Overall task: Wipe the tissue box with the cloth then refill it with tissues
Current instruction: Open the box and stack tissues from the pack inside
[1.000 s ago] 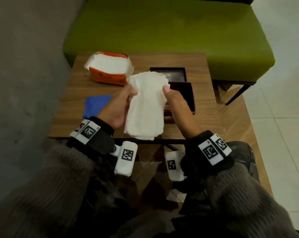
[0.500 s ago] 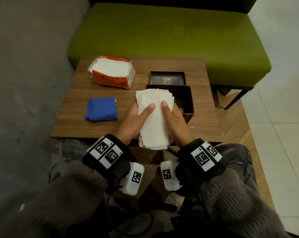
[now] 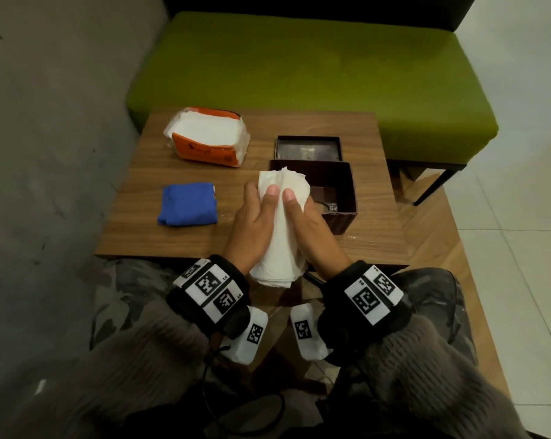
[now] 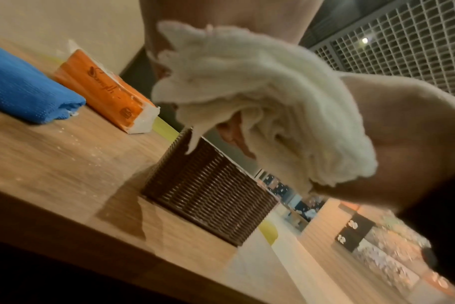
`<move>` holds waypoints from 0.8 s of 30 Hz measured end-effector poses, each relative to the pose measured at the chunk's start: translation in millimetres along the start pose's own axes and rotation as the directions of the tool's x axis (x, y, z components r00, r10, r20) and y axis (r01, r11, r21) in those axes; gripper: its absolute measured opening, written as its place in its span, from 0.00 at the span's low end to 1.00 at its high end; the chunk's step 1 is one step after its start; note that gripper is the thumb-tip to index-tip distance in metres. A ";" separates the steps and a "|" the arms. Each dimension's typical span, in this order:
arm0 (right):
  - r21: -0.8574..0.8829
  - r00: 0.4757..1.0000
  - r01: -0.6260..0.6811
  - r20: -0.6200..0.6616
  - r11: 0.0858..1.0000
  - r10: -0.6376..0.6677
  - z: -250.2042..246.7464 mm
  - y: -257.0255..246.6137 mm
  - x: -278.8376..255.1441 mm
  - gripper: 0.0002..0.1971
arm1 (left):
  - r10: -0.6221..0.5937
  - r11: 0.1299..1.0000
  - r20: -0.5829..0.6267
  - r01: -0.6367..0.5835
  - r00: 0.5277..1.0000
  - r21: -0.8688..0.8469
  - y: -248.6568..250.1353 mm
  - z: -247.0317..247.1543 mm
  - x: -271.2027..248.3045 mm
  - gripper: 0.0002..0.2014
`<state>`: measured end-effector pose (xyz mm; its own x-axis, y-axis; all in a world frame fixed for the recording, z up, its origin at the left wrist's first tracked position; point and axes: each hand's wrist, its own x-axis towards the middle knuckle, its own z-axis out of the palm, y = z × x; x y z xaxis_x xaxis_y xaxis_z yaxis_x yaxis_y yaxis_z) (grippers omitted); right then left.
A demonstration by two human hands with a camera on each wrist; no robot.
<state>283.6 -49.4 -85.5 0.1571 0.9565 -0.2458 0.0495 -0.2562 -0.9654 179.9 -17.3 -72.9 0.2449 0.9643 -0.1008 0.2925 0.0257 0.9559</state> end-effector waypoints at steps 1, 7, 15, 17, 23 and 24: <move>0.060 1.000 -0.007 0.010 0.998 0.007 -2.2 -1.8 -0.7 0.35 | -0.019 1.000 -0.026 0.019 0.999 -0.018 0.4 -0.9 1.4 0.12; 0.201 0.975 -0.217 0.093 0.955 0.202 -26.7 -4.7 -8.8 0.38 | -0.229 0.954 -0.217 0.174 0.949 -0.244 -2.8 -8.8 13.5 0.17; 0.085 0.994 -0.036 0.109 0.996 0.027 -60.3 -3.4 -2.9 0.24 | -0.292 0.787 0.155 0.329 0.944 -0.521 2.8 -30.9 2.7 0.22; 0.096 0.979 0.000 0.201 0.995 -0.020 -69.1 -10.6 -4.5 0.21 | -0.270 0.755 0.310 0.400 0.912 -0.520 9.8 -46.7 6.3 0.30; -0.002 0.946 0.020 0.324 1.000 -0.019 -77.0 -27.1 -2.9 0.20 | -0.283 0.806 0.565 0.512 0.775 -0.298 10.2 -62.8 20.8 0.46; -0.003 0.951 0.013 0.308 1.000 -0.012 -75.2 -26.3 -2.2 0.22 | -0.307 0.828 0.570 0.509 0.762 -0.235 8.7 -61.2 20.0 0.46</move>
<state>356.1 -55.2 -53.0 -0.1548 0.9559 -0.2494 0.0543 -0.2438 -0.9683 130.8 18.3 -49.7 0.6241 0.5767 -0.5272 0.1500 0.5737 0.8052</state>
